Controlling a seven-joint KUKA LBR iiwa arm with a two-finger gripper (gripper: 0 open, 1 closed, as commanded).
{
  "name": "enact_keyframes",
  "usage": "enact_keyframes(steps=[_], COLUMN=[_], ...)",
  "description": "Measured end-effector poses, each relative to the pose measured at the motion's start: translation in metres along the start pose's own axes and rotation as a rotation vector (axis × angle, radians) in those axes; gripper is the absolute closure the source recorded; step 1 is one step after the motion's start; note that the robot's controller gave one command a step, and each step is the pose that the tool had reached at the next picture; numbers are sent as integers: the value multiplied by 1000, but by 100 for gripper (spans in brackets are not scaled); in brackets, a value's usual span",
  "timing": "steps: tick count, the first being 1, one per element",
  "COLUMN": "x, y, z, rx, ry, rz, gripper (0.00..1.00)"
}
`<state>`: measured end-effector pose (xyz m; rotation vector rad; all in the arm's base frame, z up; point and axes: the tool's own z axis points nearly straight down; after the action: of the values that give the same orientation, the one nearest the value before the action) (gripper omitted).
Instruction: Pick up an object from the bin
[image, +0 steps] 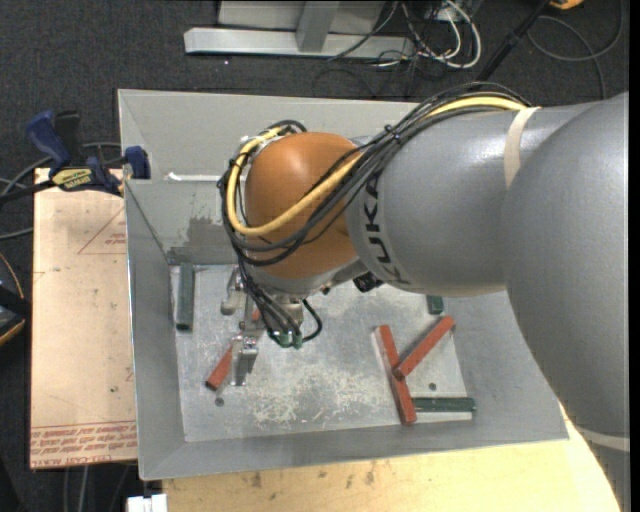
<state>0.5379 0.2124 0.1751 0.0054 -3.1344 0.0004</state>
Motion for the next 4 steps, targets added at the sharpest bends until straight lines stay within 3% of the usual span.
enact_keyframes(steps=[1, 2, 3, 4], x=[-2, -2, -2, 25], y=[-1, -14, -14, -15], z=[-4, 92, 92, 55], rx=[-1, -4, -5, 1], ry=[-7, -19, -20, -3], rz=[3, -330, -329, -327], gripper=[0, 100, 100, 100])
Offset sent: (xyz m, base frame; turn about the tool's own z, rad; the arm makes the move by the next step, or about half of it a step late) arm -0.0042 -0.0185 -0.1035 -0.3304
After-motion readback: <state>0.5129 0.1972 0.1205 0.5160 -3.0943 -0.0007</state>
